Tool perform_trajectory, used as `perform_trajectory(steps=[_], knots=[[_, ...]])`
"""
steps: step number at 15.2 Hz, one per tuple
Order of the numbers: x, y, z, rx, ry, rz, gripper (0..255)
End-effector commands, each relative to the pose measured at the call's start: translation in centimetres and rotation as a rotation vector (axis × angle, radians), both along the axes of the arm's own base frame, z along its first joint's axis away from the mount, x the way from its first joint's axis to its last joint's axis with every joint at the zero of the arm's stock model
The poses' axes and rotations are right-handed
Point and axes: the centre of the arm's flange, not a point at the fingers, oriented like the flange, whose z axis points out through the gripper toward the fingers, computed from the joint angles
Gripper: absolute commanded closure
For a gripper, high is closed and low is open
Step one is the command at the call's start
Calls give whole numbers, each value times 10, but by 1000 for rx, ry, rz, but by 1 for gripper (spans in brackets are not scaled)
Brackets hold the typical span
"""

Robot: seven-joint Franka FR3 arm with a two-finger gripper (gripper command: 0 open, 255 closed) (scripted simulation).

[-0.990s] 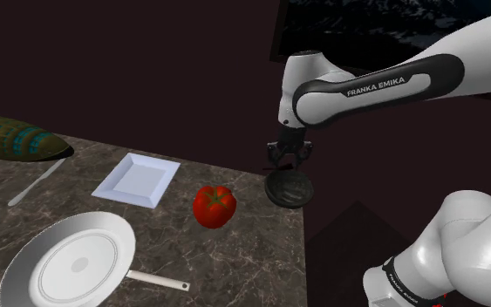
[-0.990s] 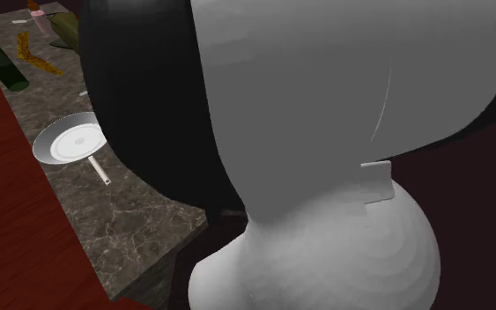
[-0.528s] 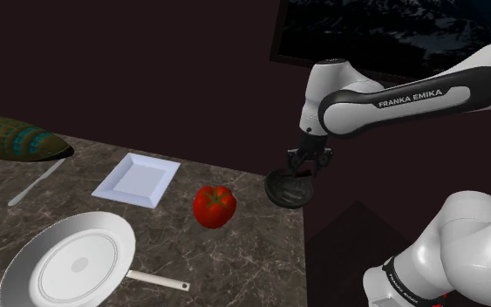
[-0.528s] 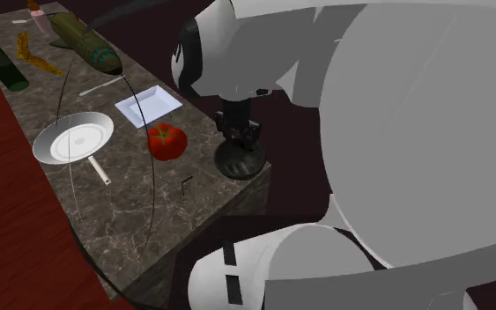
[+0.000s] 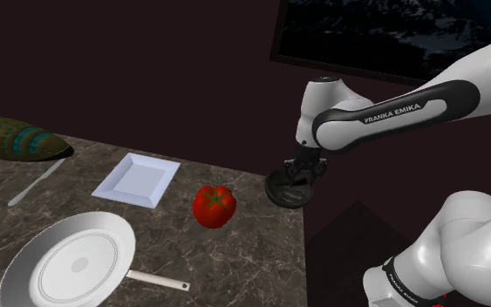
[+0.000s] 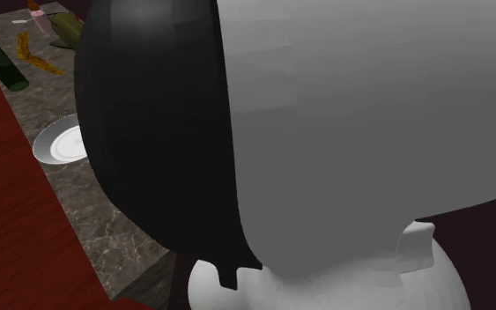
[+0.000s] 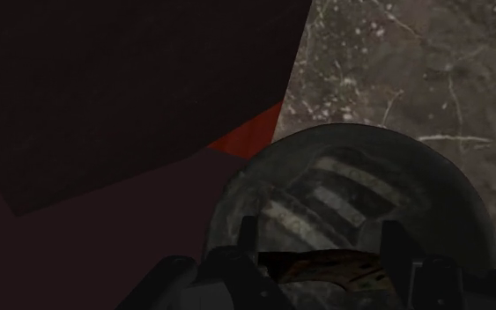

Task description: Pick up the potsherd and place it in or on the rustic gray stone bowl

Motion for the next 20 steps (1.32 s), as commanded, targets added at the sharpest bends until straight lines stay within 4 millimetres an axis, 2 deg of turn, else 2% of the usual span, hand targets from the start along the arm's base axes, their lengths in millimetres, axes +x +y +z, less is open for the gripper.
perform_trajectory(steps=[1,5,12,13,18,20], knots=[[0,0,-10,0,-1,0,255],[0,0,-32,0,-1,0,255],[0,0,-32,0,-1,0,255],[0,0,-32,0,-1,0,0],[0,0,-32,0,-1,0,0],[4,0,-6,0,-1,0,0]])
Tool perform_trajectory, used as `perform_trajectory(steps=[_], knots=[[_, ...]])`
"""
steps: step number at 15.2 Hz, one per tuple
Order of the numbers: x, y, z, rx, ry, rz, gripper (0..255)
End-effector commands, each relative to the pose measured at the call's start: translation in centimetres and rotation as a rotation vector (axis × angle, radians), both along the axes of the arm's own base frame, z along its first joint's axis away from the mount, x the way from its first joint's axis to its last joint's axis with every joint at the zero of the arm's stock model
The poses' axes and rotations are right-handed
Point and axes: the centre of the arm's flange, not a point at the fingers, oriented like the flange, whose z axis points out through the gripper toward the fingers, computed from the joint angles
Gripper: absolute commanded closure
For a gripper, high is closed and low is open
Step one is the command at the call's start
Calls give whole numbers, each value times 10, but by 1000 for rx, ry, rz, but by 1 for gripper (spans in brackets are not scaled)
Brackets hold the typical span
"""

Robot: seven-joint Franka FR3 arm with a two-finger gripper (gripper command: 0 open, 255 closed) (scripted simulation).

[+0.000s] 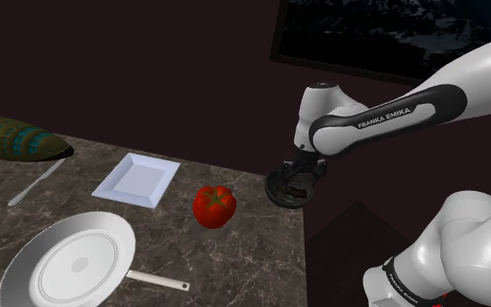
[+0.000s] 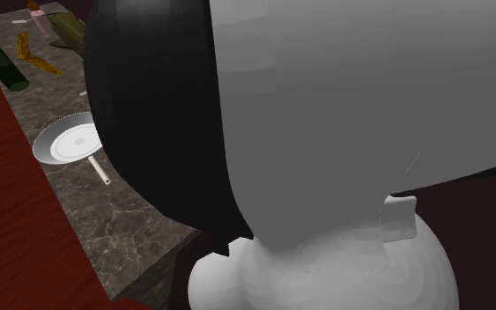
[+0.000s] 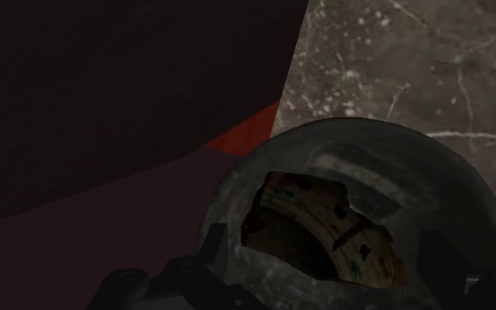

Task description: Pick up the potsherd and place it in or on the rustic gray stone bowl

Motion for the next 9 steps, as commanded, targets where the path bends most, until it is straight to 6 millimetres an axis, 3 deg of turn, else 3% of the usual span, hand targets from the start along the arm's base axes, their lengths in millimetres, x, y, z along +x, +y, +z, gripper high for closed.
perform_trajectory(steps=[1,2,9], knots=[[3,1,23,0,1,0,0],[5,1,34,0,1,0,0],[5,1,34,0,1,0,0]])
